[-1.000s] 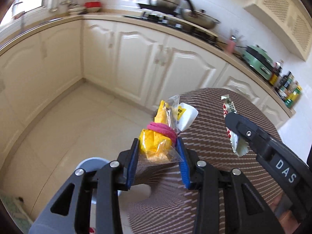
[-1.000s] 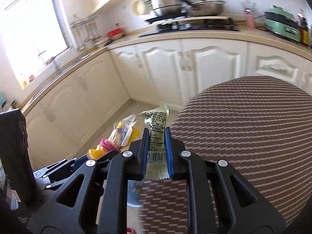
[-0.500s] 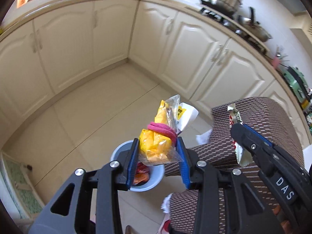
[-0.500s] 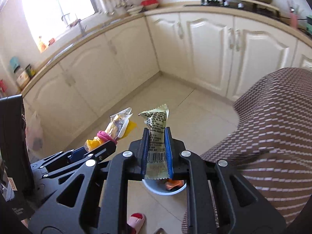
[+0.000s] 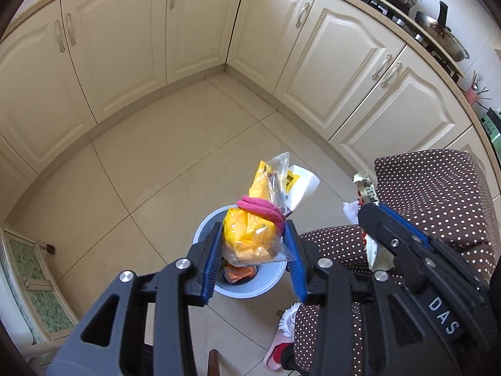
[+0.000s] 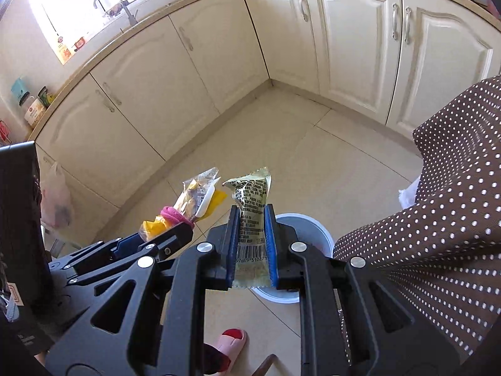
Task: Collect trash
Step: 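Carry both wrappers from the table over the blue bin, then open the left tool to drop the yellow packet into the bin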
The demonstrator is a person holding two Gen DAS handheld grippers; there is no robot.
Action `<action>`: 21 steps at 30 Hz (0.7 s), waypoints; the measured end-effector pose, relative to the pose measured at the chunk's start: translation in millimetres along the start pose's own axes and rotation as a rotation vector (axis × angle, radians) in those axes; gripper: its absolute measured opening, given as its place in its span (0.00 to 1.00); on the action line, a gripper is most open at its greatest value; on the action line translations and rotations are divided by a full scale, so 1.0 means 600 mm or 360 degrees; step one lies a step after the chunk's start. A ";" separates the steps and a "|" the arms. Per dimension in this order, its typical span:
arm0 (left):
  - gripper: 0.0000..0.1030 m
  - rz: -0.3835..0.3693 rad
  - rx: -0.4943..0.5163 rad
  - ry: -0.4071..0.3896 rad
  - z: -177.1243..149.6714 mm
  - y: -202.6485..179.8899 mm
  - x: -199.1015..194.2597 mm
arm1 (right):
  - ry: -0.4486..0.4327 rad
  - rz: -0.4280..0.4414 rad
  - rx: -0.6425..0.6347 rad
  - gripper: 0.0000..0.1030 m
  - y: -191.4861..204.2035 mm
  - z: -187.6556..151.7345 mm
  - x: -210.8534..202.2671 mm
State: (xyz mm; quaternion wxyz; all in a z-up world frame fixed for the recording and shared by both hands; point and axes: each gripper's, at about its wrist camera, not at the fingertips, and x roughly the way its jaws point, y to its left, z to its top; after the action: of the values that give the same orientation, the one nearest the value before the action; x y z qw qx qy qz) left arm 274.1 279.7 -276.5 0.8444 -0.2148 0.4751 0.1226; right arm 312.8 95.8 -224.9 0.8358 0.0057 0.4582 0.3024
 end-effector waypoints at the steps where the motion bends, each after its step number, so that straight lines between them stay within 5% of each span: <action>1: 0.39 0.0000 -0.0002 0.0011 0.002 0.001 0.006 | 0.0002 -0.0002 0.0002 0.16 -0.001 0.000 0.003; 21: 0.42 -0.0034 0.0009 0.0102 0.014 -0.006 0.048 | 0.0031 -0.0015 0.0050 0.16 -0.024 0.008 0.031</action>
State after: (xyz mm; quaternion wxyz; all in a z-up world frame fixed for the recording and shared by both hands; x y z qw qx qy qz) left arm 296.5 280.6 -296.6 0.8307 -0.2213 0.4999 0.1054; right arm 331.0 94.7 -240.4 0.8325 0.0136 0.4711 0.2911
